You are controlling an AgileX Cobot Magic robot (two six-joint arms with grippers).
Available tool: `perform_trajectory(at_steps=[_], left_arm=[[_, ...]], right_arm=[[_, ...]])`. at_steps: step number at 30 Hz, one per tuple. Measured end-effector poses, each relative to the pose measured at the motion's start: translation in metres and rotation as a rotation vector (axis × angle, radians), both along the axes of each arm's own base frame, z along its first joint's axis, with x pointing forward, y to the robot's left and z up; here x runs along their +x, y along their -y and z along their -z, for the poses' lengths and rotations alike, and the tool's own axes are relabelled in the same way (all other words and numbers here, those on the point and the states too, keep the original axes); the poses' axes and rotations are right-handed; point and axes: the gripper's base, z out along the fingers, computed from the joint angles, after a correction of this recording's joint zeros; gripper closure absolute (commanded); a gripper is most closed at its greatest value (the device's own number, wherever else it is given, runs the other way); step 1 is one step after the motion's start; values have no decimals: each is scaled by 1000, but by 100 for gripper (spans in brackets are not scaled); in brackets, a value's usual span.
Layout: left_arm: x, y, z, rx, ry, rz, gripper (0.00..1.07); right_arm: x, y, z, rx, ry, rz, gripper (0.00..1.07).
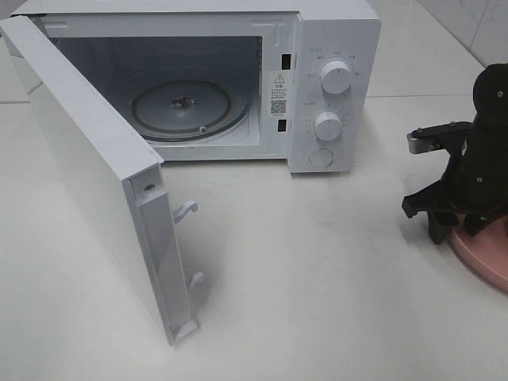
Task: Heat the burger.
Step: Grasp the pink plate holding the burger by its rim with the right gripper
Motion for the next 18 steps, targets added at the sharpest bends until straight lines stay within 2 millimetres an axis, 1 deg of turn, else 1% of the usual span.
perform_trajectory(at_steps=[1, 2, 3, 4, 14, 18], left_arm=[[0, 0, 0, 0, 0, 0, 9], [0, 0, 0, 0, 0, 0, 9], [0, 0, 0, 0, 0, 0, 9], [0, 0, 0, 0, 0, 0, 9], [0, 0, 0, 0, 0, 0, 9], [0, 0, 0, 0, 0, 0, 9]], right_arm=[[0, 0, 0, 0, -3, 7, 95], [0, -1, 0, 0, -4, 6, 102], [0, -1, 0, 0, -4, 6, 102], [-1, -1, 0, 0, -6, 13, 107], [-2, -1, -2, -2, -14, 17, 107], [-3, 0, -5, -13, -19, 34, 107]])
